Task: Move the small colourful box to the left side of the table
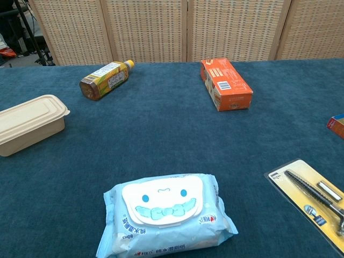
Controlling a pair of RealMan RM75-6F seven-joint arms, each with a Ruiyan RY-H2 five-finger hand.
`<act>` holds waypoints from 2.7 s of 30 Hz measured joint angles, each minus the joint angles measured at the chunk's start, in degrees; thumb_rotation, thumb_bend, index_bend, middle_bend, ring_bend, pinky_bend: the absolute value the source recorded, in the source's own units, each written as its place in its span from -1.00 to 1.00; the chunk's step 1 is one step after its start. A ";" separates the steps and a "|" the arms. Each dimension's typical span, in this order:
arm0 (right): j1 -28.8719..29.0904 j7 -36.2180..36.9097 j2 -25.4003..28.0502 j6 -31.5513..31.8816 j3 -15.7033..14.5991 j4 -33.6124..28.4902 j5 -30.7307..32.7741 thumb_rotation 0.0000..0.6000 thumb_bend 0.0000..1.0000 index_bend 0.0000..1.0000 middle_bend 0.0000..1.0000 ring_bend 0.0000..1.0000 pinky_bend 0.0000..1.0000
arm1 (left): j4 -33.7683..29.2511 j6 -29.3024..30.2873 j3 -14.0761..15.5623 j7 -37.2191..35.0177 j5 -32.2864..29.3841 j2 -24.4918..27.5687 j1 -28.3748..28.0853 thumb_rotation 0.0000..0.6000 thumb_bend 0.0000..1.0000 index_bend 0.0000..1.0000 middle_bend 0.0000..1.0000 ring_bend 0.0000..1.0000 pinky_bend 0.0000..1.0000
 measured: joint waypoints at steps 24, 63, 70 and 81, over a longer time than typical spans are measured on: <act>14.04 2.89 1.27 -21.84 2.45 0.70 3.09 1.00 -1.00 -1.00 -1.00 -1.00 -1.00 | 0.13 -1.05 -1.02 -0.70 -1.67 0.08 -0.20 1.00 -1.00 -1.00 -1.00 -1.00 -1.00; 25.67 -14.61 -20.06 -47.92 9.14 31.90 36.59 1.00 -1.00 -1.00 -0.91 -0.45 -0.59 | 0.20 -1.59 -1.75 0.64 -2.64 -0.64 -0.32 1.00 -1.00 -1.00 -1.00 -1.00 -1.00; 26.01 -6.50 -20.82 -49.90 9.55 34.39 33.88 1.00 -1.00 -0.74 0.09 0.48 0.09 | 0.24 -1.30 -2.01 -0.25 -2.79 -0.52 -0.17 1.00 -1.00 -1.00 -1.00 -1.00 -1.00; 26.26 11.17 -21.46 -41.61 9.07 36.68 19.01 1.00 -0.72 -0.23 0.33 0.64 0.13 | 0.39 -1.46 -2.11 -1.28 -2.86 -0.13 -0.10 1.00 -1.00 -1.00 -1.00 -1.00 -1.00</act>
